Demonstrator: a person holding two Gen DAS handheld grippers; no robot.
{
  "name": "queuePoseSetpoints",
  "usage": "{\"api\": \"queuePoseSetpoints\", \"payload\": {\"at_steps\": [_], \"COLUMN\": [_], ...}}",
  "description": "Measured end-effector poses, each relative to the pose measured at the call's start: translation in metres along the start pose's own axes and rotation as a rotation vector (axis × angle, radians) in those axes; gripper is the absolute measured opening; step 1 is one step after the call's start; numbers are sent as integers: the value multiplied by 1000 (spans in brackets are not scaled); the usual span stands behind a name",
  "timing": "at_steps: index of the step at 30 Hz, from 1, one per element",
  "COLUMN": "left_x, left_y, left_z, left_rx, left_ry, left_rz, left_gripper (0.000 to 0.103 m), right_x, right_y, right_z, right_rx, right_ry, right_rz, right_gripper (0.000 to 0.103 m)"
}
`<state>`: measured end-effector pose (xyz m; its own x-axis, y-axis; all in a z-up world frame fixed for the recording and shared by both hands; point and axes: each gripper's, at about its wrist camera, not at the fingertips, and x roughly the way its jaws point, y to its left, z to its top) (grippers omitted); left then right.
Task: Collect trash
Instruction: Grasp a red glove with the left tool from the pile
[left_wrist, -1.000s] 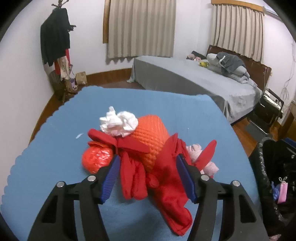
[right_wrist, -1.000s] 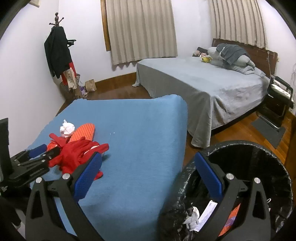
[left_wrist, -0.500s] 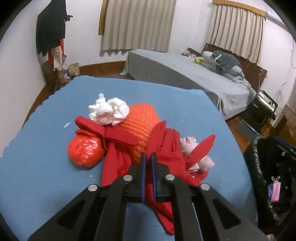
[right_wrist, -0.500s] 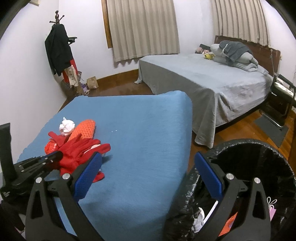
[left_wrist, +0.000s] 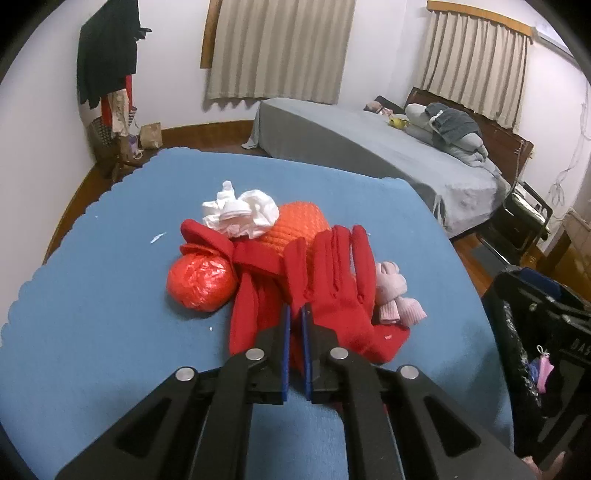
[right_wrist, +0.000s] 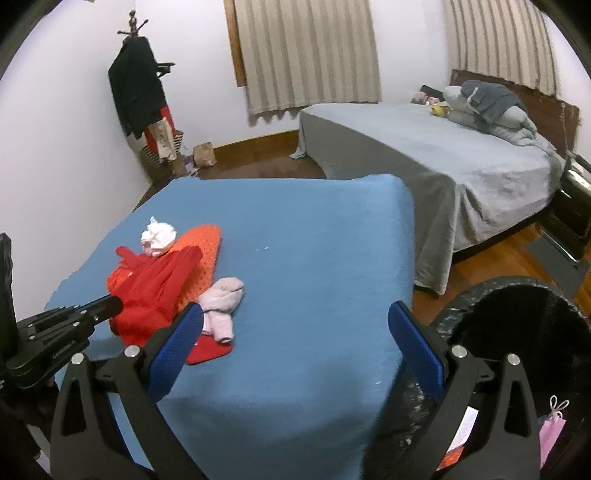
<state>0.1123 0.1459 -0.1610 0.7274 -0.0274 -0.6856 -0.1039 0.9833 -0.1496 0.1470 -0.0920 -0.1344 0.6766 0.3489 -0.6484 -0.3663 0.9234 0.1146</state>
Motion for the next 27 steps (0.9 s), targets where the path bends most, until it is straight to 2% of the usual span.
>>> {"api": "queuePoseSetpoints", "payload": {"at_steps": [1,3,8,15,21,23,27], "left_x": [-1,-3,-13,-20,-23,-23,-23], "left_y": [1,4,22,55,75,81,87], "left_z": [0,0,-1,-1,-2,-4,-7], "left_rx": [-1,-7,-14,-39,-53,-61,-69], "left_ry": [-1,-6,-45,-82,-93,-92,-86], "left_rz": [4,17,78,167,198,203,203], "left_gripper": [9,24,30,31,31,31,31], "right_x": [1,4,10,24,42,47,60], "right_y": [3,10,32,72,99,103,109], "right_z": [-1,-3,-3,-6,-12,-14,-21], "right_rx": [-3,-12,-41,-91,-128,-138,-162], "right_ry": [3,10,15,11,38,57,114], "right_rz": [7,24,66,141,164,166,173], "right_gripper": [97,97,97,97,97,91,68]}}
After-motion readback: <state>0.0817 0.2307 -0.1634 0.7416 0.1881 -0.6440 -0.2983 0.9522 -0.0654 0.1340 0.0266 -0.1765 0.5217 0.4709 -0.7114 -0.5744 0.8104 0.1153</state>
